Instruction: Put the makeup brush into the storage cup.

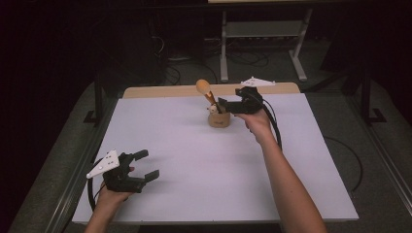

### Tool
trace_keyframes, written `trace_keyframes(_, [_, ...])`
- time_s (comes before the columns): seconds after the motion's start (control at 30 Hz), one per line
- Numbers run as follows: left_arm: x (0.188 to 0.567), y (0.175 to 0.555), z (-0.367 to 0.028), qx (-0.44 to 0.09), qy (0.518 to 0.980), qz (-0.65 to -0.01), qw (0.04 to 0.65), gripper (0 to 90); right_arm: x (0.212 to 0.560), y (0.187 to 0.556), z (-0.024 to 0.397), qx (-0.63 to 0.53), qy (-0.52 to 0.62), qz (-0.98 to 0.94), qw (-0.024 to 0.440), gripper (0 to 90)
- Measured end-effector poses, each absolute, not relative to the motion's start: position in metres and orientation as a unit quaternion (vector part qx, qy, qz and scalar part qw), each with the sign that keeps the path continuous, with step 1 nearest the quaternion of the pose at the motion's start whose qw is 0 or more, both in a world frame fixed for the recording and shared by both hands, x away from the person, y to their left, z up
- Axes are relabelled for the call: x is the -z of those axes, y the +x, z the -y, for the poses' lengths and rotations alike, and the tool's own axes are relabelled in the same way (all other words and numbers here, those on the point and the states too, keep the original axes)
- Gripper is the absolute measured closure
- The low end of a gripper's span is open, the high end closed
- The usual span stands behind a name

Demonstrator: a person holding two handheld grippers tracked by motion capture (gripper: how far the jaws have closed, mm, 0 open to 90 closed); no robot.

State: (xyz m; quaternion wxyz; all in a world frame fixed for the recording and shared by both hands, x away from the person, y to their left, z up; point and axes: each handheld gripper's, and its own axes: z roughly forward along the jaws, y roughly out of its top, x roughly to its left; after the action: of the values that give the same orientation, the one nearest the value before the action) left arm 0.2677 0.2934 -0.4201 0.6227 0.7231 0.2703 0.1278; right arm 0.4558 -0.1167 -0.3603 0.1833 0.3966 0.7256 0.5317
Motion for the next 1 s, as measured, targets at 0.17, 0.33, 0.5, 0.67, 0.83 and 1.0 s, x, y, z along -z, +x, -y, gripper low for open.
trace_keyframes(0.17, [0.42,0.267,-0.293,-0.126,0.722,-0.272,0.624,10.5,0.36,0.448,0.12,-0.537,0.389,-0.726,0.185,12.9])
trace_keyframes(0.33, [0.42,0.267,-0.293,-0.127,0.724,-0.269,0.623,10.5,0.36,0.44,0.122,-0.536,0.378,-0.732,0.184,9.6])
trace_keyframes(0.5, [0.42,0.267,-0.293,-0.127,0.725,-0.269,0.621,10.5,0.363,0.433,0.122,-0.534,0.373,-0.737,0.182,5.8])
trace_keyframes(0.67, [0.421,0.268,-0.293,-0.127,0.725,-0.269,0.621,10.5,0.364,0.429,0.127,-0.537,0.371,-0.735,0.185,4.6])
trace_keyframes(0.83, [0.421,0.268,-0.293,-0.127,0.725,-0.271,0.621,10.5,0.366,0.424,0.131,-0.541,0.373,-0.731,0.183,3.2])
trace_keyframes(1.0, [0.421,0.269,-0.292,-0.127,0.722,-0.27,0.624,10.5,0.37,0.419,0.135,-0.542,0.372,-0.731,0.182,2.4])
